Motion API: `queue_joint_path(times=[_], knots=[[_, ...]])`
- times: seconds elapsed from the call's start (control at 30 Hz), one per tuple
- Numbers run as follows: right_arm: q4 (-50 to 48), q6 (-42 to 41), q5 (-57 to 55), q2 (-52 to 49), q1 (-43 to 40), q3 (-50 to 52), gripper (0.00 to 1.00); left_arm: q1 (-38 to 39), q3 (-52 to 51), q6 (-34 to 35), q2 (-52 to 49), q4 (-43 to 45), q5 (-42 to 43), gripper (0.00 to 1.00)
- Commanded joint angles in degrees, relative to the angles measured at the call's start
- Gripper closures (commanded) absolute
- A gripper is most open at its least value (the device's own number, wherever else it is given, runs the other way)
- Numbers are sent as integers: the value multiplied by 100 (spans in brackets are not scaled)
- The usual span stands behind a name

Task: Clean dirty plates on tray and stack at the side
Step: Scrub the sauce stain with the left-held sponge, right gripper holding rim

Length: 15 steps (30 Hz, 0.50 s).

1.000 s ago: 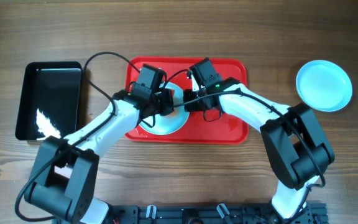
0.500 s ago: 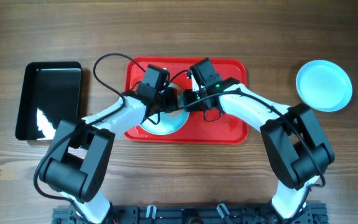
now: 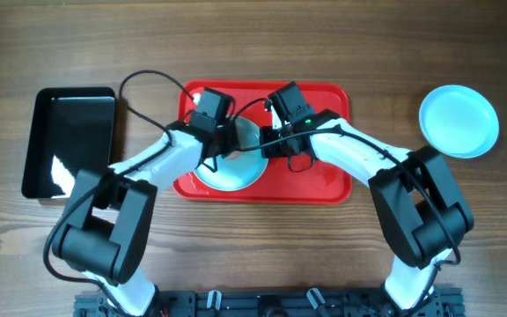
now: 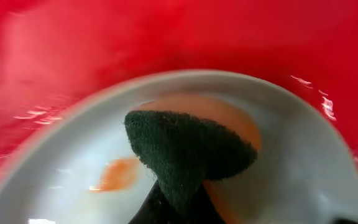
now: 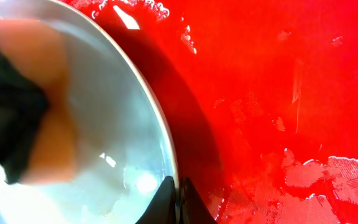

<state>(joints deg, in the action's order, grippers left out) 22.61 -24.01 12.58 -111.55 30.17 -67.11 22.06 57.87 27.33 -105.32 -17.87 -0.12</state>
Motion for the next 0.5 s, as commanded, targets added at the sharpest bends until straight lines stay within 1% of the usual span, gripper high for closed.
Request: queue_joint_path(times=[0.0, 0.17, 0.33, 0.4, 0.47], knots=[[37, -17, -225, -195, -50, 11, 96, -461, -192, -7, -227, -387, -748, 96], [37, -17, -225, -195, -50, 11, 96, -717, -192, -7, -199, -697, -745, 96], [35, -17, -227, -195, -50, 11, 96, -756, -192, -7, 72, -1054, -719, 96], [33, -20, -227, -195, -50, 11, 96, -756, -192, -7, 271, -1226, -544, 96], [31, -35, -227, -195, -50, 11, 95, -756, -192, -7, 516, -1386, -197, 96]])
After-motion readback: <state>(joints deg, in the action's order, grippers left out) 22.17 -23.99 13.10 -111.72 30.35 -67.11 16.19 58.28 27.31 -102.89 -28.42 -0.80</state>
